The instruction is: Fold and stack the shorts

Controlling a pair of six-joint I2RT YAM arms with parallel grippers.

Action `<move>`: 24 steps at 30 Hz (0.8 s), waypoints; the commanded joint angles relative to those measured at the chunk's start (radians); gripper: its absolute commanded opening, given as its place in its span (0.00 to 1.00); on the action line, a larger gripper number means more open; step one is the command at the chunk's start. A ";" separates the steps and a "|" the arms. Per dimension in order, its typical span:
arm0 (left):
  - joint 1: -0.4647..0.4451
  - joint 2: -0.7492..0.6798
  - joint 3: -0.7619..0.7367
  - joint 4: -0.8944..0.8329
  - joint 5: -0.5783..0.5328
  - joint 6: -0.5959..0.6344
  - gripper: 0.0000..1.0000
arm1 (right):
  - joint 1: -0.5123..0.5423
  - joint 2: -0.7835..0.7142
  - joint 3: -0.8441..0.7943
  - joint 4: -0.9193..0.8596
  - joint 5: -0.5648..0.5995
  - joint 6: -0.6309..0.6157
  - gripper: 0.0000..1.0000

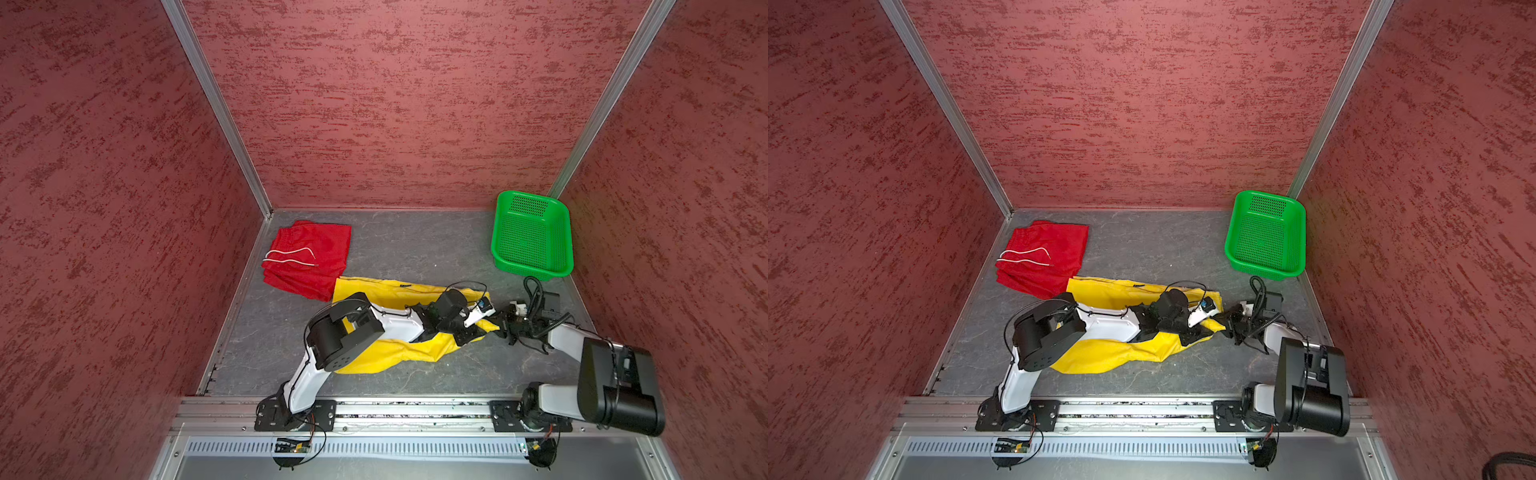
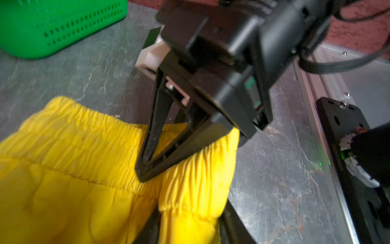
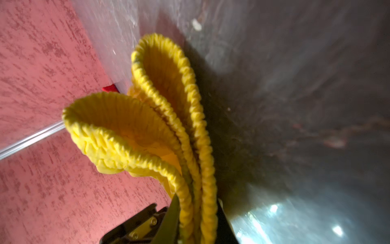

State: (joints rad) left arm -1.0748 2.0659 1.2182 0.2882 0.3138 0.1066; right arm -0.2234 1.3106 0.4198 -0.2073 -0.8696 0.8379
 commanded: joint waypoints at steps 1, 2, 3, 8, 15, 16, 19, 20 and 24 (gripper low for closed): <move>0.019 -0.098 -0.037 -0.025 0.009 -0.059 0.55 | 0.007 -0.078 0.099 -0.201 0.127 -0.128 0.08; 0.030 -0.128 -0.054 -0.039 0.013 -0.088 0.57 | 0.007 -0.101 0.129 -0.262 0.170 -0.158 0.06; 0.038 -0.152 -0.066 -0.055 0.005 -0.113 0.58 | 0.007 -0.120 0.154 -0.314 0.207 -0.182 0.04; 0.107 -0.281 -0.124 -0.208 -0.046 -0.297 0.59 | 0.007 -0.196 0.321 -0.523 0.368 -0.270 0.04; 0.259 -0.428 -0.246 -0.364 -0.049 -0.571 0.58 | 0.023 -0.171 0.610 -0.744 0.521 -0.382 0.04; 0.285 -0.445 -0.271 -0.369 -0.043 -0.608 0.57 | 0.029 -0.157 0.650 -0.770 0.542 -0.395 0.04; 0.357 -0.487 -0.347 -0.379 -0.024 -0.691 0.56 | 0.059 -0.118 0.757 -0.828 0.591 -0.416 0.04; 0.376 -0.495 -0.364 -0.384 -0.029 -0.711 0.56 | 0.068 -0.107 0.782 -0.837 0.604 -0.417 0.04; 0.451 -0.513 -0.421 -0.403 -0.014 -0.794 0.56 | 0.116 -0.068 0.874 -0.831 0.642 -0.410 0.04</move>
State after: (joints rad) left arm -0.6510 1.5761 0.8158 -0.0837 0.2749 -0.5819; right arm -0.1352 1.2263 1.2381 -0.9939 -0.2951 0.4511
